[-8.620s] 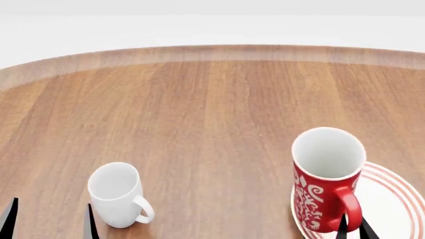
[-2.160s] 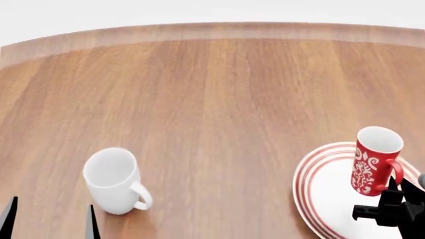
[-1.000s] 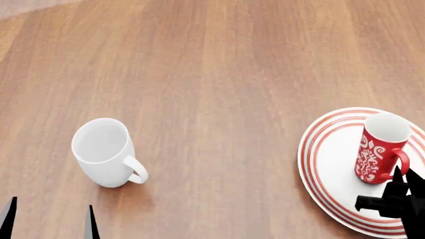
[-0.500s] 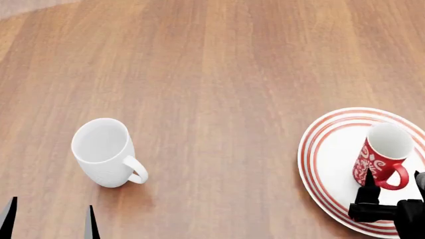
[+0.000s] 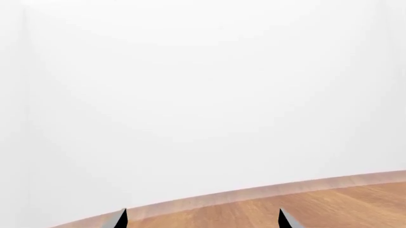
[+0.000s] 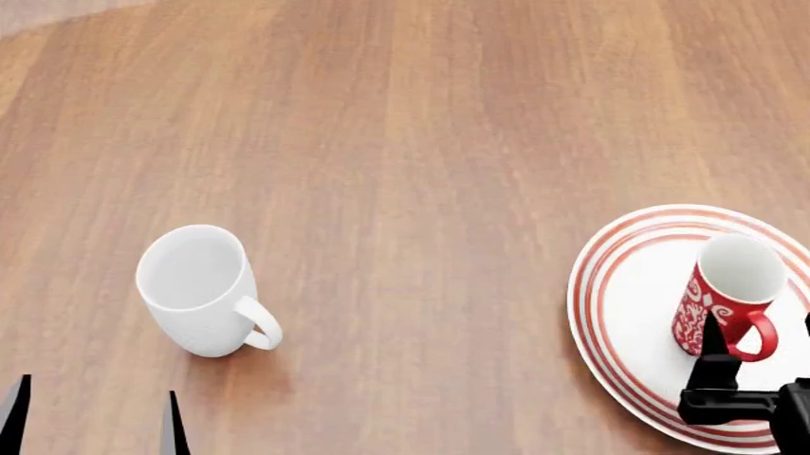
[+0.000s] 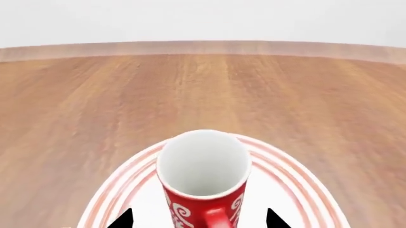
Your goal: Pick up the red mug and put it on the plate
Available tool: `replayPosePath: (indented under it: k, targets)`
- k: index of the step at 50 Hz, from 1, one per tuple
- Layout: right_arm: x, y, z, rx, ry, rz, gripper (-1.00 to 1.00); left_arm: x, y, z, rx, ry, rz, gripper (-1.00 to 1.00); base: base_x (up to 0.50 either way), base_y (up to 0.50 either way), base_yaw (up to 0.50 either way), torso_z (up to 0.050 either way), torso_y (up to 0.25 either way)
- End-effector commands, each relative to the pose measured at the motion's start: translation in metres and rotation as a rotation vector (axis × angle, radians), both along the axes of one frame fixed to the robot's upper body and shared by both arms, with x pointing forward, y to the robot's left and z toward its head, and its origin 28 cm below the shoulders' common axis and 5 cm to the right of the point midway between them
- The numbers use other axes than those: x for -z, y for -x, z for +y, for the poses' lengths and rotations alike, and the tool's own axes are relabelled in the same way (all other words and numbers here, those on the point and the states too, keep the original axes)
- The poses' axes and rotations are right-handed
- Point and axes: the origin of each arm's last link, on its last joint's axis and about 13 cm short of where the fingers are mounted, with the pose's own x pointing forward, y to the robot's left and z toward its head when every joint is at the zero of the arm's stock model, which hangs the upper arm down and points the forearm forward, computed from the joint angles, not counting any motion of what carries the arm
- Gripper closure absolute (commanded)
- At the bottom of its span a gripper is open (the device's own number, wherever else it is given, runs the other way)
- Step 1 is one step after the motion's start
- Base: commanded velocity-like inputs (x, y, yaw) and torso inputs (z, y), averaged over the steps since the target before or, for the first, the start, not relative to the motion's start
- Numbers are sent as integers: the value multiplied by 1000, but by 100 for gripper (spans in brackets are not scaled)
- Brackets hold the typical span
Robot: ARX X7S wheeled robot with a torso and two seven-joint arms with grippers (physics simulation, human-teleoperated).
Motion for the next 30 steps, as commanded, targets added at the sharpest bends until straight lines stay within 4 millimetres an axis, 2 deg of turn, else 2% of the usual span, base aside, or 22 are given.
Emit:
replayPosePath:
  k: [1, 14, 30]
  targets:
    - [-19, 15, 3, -87, -7, -99, -100, 0, 0, 0, -2, 0, -3, -100, 0, 0, 0, 0, 0]
    - [-44, 28, 7, -161, -15, -224, -100, 0, 0, 0, -3, 2, -3, -100, 0, 0, 0, 0, 0]
    - [-80, 46, 25, -263, 17, -364, -100, 0, 0, 0, -2, 1, -6, -100, 0, 0, 0, 0, 0]
